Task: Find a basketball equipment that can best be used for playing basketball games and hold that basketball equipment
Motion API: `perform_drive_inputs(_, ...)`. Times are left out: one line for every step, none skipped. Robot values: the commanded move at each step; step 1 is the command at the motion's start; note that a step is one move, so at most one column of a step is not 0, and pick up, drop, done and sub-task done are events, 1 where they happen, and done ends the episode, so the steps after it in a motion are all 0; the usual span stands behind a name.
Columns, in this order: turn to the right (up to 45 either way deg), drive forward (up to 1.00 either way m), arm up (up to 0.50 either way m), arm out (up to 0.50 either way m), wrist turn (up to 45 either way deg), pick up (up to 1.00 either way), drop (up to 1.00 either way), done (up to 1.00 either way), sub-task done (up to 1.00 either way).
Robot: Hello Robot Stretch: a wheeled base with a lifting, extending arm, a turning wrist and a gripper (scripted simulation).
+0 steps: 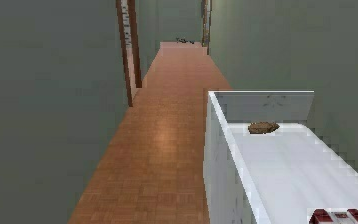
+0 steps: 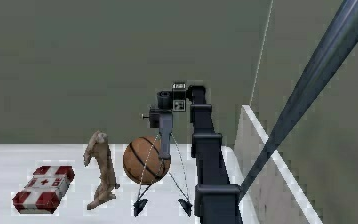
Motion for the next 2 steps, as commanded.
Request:
perform_drive_inputs(0.0,0.00,0.00,0.00,45.0,0.00,0.00,0.00,0.00)
perform_drive_inputs(0.0,0.00,0.00,0.00,45.0,0.00,0.00,0.00,0.00)
